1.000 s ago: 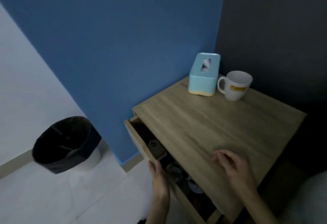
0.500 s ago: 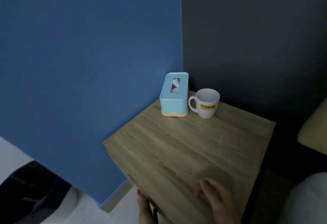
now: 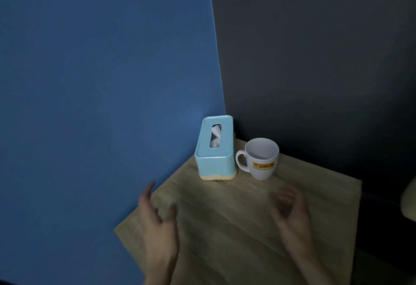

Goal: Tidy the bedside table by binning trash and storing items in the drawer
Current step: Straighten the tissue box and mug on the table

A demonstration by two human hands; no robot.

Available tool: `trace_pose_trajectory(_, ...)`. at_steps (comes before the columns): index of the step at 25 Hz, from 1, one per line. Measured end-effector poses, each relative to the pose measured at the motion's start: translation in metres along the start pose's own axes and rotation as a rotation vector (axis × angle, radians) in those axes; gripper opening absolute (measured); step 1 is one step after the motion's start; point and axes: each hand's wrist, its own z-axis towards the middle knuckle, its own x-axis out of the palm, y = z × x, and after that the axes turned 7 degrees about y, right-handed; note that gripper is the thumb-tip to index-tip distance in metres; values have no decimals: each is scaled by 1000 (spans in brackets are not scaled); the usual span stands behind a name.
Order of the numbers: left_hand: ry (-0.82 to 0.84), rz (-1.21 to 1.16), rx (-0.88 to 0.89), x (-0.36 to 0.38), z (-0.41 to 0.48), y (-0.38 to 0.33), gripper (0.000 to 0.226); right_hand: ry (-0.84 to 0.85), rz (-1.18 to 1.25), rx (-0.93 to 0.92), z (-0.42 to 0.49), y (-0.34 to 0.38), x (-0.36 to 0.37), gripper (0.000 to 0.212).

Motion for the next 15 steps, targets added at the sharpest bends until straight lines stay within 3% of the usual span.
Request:
trace_pose_trajectory(2,230,155,93,42,26,-25,72,37,11,72,29,-2,13,73)
trace_pose_trajectory(5,475,368,90,71,72,-21,73,27,36,62,62,8,27,92)
trace_pose_trajectory(8,702,525,150,93,93,-15,68,24,-26,51,82,9,35,98)
trace_pose_trajectory(10,714,616,213,101,101,-4,68,27,-43,46,91,4,39,95)
trace_pose_trajectory(15,539,638,321,109,99,21,52,-38,-78,60,92,-4,43,90)
